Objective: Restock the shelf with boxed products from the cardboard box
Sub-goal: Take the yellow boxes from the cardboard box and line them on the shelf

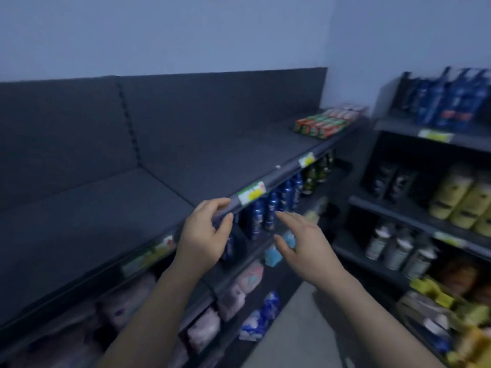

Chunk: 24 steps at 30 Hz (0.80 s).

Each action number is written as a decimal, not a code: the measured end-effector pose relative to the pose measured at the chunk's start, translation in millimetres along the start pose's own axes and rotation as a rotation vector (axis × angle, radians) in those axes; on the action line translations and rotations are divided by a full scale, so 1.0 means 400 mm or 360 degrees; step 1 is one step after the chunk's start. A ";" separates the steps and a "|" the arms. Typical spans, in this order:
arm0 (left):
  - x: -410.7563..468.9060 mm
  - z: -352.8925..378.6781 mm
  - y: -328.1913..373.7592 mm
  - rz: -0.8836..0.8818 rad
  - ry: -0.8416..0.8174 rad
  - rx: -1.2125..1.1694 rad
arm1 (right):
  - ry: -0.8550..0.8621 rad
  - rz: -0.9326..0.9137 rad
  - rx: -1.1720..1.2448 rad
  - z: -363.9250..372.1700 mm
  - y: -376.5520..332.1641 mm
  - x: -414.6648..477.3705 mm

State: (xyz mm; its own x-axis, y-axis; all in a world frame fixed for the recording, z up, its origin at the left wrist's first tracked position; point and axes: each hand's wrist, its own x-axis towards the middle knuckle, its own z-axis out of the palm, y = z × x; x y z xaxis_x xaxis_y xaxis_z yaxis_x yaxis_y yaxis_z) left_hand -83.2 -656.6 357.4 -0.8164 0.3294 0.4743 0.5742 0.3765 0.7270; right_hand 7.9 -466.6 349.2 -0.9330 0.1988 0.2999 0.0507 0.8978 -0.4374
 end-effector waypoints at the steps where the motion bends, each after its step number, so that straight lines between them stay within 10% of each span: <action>1: 0.013 0.067 0.016 -0.0008 -0.0067 -0.0034 | 0.0005 0.0066 -0.0018 -0.021 0.058 -0.014; 24: 0.130 1.228 0.225 0.0187 -0.1521 -0.0280 | 0.0254 0.1630 -0.0072 -0.223 0.912 -0.341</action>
State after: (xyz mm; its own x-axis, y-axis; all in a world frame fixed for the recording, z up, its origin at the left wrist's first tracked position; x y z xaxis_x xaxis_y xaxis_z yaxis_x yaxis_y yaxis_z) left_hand -44.0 -180.3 203.7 -0.3166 0.9485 0.0024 0.5679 0.1875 0.8015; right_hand 185.5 -131.0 224.4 -0.3778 0.9218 -0.0874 0.8092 0.2828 -0.5150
